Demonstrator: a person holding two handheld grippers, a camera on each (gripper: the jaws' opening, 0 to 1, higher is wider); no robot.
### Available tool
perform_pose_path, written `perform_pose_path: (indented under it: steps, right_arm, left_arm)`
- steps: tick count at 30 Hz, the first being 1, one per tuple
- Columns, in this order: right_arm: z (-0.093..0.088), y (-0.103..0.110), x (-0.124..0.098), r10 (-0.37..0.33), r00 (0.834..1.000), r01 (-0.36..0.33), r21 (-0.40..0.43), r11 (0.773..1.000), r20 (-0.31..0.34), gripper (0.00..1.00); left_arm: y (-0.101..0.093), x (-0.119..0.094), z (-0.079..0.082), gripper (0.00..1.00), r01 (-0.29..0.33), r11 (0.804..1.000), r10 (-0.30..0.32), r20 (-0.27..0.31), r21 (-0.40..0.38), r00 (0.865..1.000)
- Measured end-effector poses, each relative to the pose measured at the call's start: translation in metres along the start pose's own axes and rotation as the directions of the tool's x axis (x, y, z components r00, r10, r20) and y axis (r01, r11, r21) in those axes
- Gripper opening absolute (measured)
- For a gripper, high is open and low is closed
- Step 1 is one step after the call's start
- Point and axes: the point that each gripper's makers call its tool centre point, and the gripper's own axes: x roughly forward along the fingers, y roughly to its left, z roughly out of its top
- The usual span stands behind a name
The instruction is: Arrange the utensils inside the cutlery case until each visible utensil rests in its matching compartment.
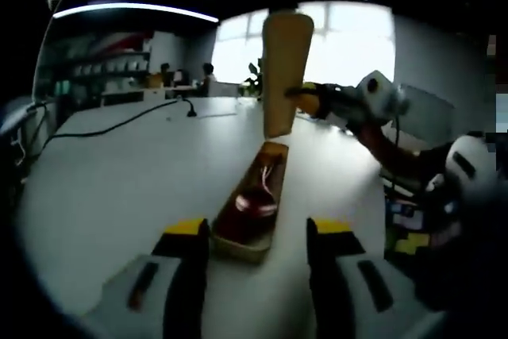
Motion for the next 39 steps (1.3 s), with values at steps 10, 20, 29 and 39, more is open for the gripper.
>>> perform_pose_path:
  steps: [10,20,29,39]
  right_arm:
    - [-0.005,0.004,-0.004,-0.016,1.000,0.016,-0.006,1.000,-0.011,0.03]
    - [-0.011,-0.005,-0.016,-0.089,0.995,0.087,-0.059,0.994,-0.034,0.03]
    - [-0.015,-0.010,-0.030,-0.138,0.989,0.130,-0.128,0.983,-0.053,0.03]
    - [-0.018,0.004,-0.023,-0.098,0.993,0.075,-0.278,0.958,-0.069,0.03]
  left_arm:
    - [0.009,0.013,0.002,0.38,-0.020,0.996,0.024,-0.040,0.090,0.999]
    - [0.004,0.035,0.007,0.39,-0.008,0.992,0.017,-0.075,0.127,0.997]
    - [-0.005,0.048,0.011,0.39,0.018,0.995,-0.013,-0.054,0.100,0.998]
    - [-0.003,0.054,0.012,0.38,0.041,0.993,-0.036,-0.047,0.113,0.998]
